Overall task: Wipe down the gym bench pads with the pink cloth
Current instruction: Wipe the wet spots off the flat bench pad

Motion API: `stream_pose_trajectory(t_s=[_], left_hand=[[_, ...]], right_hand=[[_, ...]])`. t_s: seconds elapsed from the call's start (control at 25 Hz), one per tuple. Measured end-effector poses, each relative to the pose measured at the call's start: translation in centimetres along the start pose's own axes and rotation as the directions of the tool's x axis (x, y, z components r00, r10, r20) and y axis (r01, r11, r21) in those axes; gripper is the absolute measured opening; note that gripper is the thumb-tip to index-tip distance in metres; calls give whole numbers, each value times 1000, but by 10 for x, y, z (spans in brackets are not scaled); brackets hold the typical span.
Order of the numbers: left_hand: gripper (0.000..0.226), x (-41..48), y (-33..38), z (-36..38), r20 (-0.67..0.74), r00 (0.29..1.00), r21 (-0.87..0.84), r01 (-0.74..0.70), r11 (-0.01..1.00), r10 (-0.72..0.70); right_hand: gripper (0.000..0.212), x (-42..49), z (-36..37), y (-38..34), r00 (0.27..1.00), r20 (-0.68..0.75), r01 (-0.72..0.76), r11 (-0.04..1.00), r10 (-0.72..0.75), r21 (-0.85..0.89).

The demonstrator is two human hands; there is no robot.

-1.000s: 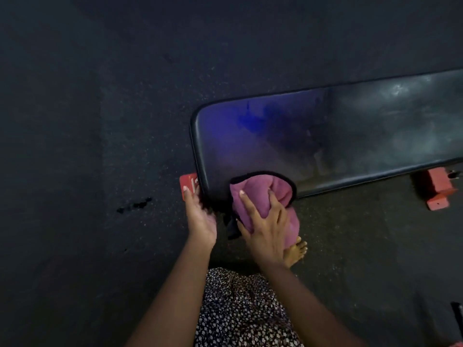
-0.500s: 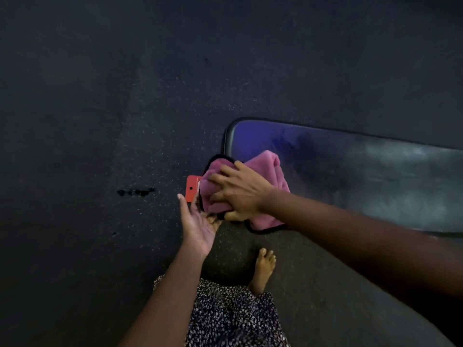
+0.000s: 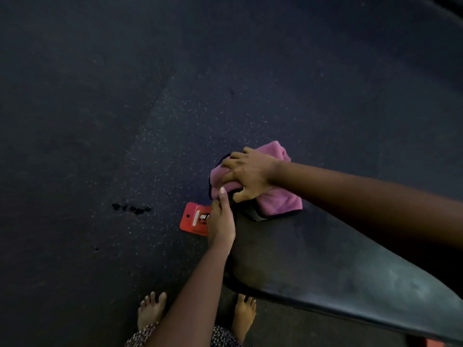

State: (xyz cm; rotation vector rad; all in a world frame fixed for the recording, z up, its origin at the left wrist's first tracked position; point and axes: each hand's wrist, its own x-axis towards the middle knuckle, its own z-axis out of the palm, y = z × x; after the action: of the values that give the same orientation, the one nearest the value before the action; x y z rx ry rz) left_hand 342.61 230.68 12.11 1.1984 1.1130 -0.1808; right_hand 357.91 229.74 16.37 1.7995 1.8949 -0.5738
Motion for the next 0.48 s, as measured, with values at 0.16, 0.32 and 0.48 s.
stream_pose_trajectory(t_s=[0.16, 0.32, 0.48], left_hand=[[57, -8, -2, 17, -130, 983, 306, -85, 948, 130], [55, 1, -11, 21, -160, 965, 412, -127, 902, 209], [62, -6, -15, 22, -104, 920, 467, -291, 835, 378]], right_hand=[[66, -5, 10, 38, 998, 45, -47, 954, 35, 297], [66, -19, 28, 58, 995, 23, -93, 870, 94, 484], [61, -51, 50, 70, 967, 54, -231, 775, 247, 589]])
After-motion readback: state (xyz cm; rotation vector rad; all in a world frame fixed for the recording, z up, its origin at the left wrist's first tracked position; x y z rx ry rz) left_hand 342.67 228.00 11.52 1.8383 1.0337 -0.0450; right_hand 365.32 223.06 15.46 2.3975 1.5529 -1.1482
